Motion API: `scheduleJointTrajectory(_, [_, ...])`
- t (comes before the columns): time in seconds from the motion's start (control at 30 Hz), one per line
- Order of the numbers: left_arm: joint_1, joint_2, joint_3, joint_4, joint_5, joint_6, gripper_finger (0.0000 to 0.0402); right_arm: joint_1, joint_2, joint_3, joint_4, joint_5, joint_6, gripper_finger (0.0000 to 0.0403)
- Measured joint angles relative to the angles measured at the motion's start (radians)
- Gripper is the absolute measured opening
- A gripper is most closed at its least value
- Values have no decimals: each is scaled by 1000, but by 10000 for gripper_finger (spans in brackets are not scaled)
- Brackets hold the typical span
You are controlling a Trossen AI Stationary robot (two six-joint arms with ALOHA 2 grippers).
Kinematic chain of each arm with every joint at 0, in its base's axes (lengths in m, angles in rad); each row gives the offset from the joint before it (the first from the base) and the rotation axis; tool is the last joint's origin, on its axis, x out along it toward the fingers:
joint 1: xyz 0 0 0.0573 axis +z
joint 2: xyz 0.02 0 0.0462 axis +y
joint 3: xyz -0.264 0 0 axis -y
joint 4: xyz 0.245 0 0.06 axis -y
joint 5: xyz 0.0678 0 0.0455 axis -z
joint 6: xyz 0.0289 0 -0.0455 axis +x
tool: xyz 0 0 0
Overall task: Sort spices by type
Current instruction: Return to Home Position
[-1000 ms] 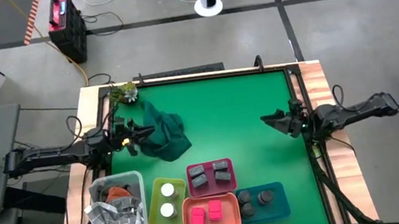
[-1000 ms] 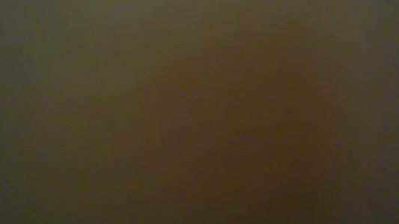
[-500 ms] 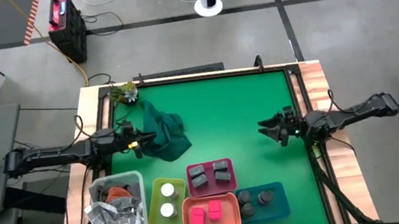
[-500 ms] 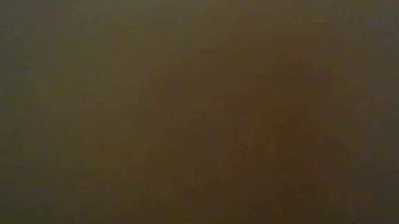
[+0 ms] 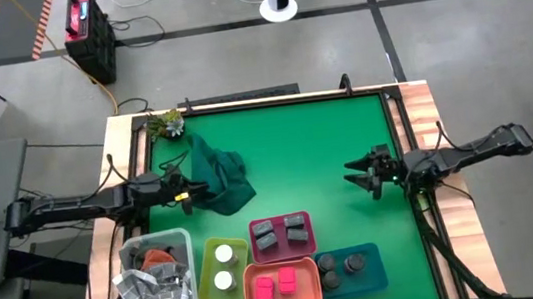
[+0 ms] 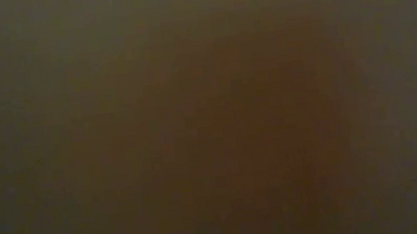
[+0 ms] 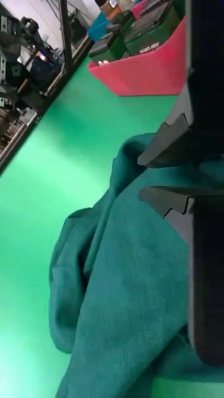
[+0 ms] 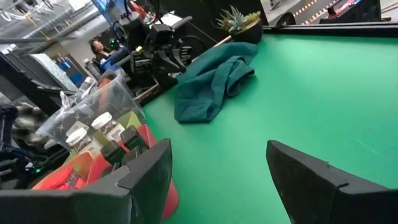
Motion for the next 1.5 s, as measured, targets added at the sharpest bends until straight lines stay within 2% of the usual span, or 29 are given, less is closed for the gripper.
scheduleJointTrajectory(1.5, [0, 0, -2, 32, -4, 0, 50, 0, 0, 0, -4, -1, 0, 286])
